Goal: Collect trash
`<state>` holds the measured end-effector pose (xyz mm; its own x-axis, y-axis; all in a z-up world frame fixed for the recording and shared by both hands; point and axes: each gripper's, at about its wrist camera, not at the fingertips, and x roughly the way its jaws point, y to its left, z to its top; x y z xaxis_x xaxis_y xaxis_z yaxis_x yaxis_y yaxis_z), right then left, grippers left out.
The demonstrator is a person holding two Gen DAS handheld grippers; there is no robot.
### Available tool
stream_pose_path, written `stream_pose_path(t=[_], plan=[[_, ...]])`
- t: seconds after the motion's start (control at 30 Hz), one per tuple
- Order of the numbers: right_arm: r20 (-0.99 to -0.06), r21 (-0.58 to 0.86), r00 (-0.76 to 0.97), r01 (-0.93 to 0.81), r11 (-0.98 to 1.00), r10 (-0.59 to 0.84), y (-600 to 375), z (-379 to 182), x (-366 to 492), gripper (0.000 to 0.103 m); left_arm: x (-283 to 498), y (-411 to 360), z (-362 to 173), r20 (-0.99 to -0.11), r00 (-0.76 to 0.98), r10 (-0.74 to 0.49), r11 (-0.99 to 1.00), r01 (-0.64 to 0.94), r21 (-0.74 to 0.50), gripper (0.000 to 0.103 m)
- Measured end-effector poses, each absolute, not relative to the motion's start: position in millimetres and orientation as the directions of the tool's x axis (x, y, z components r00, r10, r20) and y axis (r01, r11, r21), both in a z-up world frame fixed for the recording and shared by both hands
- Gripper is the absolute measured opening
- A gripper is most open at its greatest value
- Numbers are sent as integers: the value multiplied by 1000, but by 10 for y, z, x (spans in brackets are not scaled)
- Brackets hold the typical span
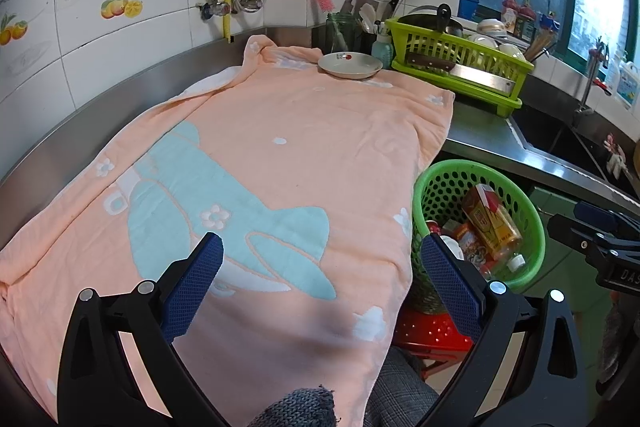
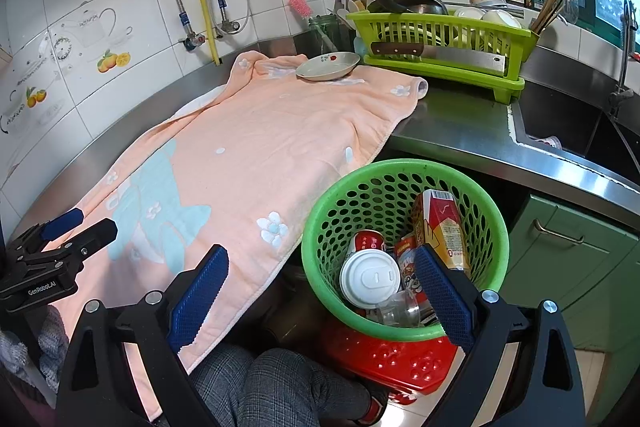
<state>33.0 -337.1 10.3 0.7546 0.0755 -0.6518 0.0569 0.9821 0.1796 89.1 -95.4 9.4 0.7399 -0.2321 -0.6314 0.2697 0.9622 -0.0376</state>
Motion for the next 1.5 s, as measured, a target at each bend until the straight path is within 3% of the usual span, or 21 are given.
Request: stream_pose_path(t=[1.5], plan=[[-655,185,751,62,981,76,-3349,79,320,91,854,-1005,42,-628,741,-238,963,267,-49,98]])
